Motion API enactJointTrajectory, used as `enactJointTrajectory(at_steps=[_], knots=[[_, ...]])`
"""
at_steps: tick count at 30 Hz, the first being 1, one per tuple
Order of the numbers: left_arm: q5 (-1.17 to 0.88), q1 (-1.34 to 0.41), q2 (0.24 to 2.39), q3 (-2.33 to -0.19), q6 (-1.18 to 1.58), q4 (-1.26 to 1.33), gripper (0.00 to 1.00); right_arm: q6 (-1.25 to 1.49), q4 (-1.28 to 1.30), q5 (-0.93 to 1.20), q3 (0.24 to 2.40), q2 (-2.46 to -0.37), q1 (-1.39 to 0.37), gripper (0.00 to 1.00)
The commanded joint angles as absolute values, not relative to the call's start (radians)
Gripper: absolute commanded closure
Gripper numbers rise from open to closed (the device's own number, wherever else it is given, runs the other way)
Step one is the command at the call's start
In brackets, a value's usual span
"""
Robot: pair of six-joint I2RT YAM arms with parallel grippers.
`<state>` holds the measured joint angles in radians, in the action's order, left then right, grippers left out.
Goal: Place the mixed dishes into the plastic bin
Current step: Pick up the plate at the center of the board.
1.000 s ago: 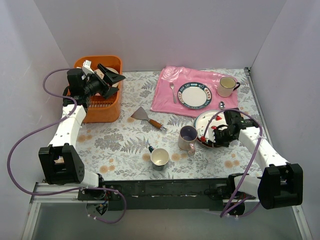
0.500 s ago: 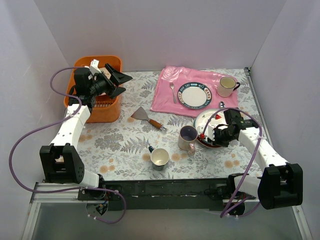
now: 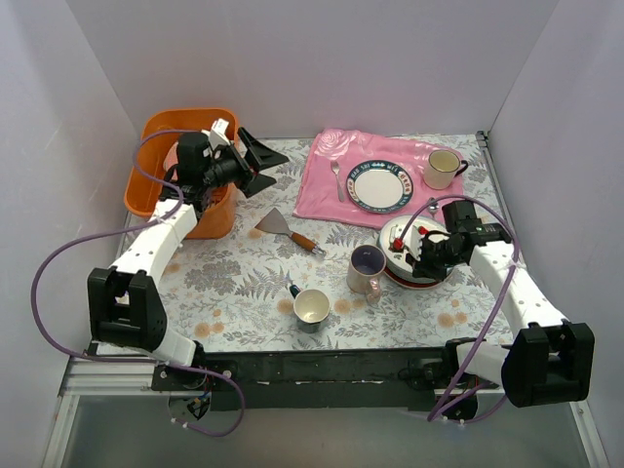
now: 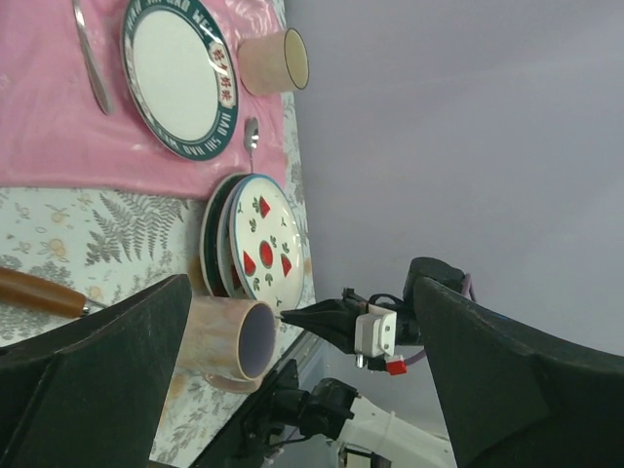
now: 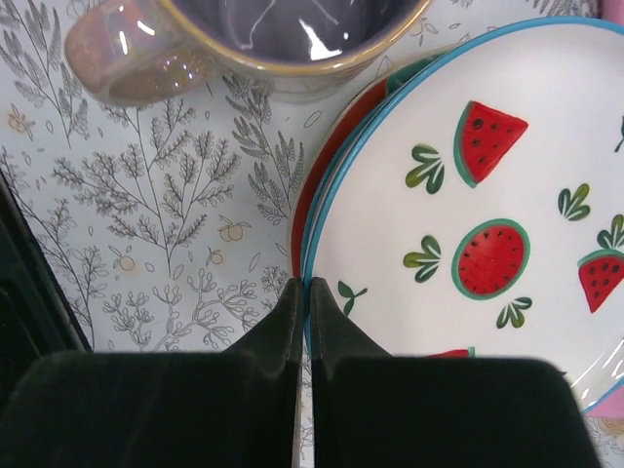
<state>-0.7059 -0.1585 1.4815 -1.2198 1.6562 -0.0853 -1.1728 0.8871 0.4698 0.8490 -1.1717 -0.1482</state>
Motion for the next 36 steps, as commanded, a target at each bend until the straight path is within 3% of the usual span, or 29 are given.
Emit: enactJointTrajectory(at_steps=[1,11,20,36], knots=[[-0.715,-0.236,1.526,-1.242,1.723,-0.046,0.02,-1.055,0.861,0.586,0.940,-1.178,-0.120,0.99],[-0.716,-0.432,1.751,-1.330,1.878,-0.052,0.02,-0.914,0.819,0.703,1.003,-1.227,-0.106,0.99],[-0.761,-0.508,1.963,-1.511,1.878,-0.123,0.02,-0.879,0.798,0.712,1.035,-1.272,-0.106,0.99],[-0.854,-0.600,2.235,-1.770,1.847,-0.239,0.21,-0.833,0.765,0.726,1.081,-1.302,-0.107,0.99]])
